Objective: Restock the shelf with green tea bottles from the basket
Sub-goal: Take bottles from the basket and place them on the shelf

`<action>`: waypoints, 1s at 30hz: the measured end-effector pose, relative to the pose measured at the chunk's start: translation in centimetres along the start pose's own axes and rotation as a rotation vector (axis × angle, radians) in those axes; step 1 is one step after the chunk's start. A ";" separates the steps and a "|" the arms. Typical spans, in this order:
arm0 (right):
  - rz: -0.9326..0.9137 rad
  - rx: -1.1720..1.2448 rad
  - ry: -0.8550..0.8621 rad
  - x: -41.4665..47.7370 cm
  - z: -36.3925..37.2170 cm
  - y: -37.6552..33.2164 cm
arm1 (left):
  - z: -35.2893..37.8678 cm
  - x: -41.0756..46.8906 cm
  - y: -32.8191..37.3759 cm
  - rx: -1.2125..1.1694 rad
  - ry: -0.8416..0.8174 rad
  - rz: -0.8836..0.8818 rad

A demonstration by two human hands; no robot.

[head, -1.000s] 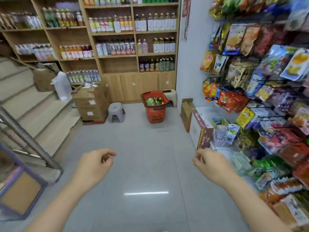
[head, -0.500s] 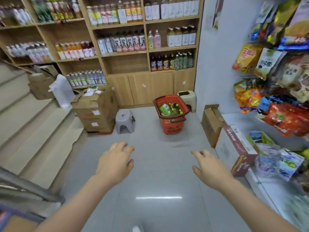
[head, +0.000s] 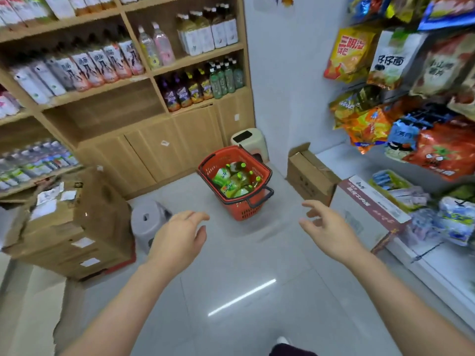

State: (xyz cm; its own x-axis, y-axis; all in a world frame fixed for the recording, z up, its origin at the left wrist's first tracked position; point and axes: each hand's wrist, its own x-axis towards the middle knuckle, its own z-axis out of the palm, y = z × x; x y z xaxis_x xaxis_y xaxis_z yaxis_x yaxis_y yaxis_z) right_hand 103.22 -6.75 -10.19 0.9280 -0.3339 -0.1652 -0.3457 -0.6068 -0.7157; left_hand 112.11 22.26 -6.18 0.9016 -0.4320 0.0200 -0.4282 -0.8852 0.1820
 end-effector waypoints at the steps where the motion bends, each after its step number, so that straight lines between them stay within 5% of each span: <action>1: 0.051 0.088 0.007 2.1 0.5 -0.5 | 0.2 2.7 -1.2 -0.010 -0.022 0.034; 5: 0.210 0.340 0.045 11.8 3.6 -1.3 | 1.9 14.0 -6.2 0.045 -0.107 0.122; 15: 0.259 -0.027 -0.075 34.9 14.7 -5.5 | 7.4 39.6 -16.5 0.077 -0.291 0.285; 30: 0.728 0.209 0.135 57.8 32.4 -8.5 | 21.0 71.5 -30.5 0.183 -0.571 0.815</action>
State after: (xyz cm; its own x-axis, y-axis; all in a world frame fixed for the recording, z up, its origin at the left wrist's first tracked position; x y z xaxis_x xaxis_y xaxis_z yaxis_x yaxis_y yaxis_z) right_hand 164.28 2.47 -35.69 0.4468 -0.6901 -0.5694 -0.8173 -0.0561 -0.5734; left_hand 188.36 14.77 -30.96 0.1869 -0.8920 -0.4116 -0.9464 -0.2759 0.1682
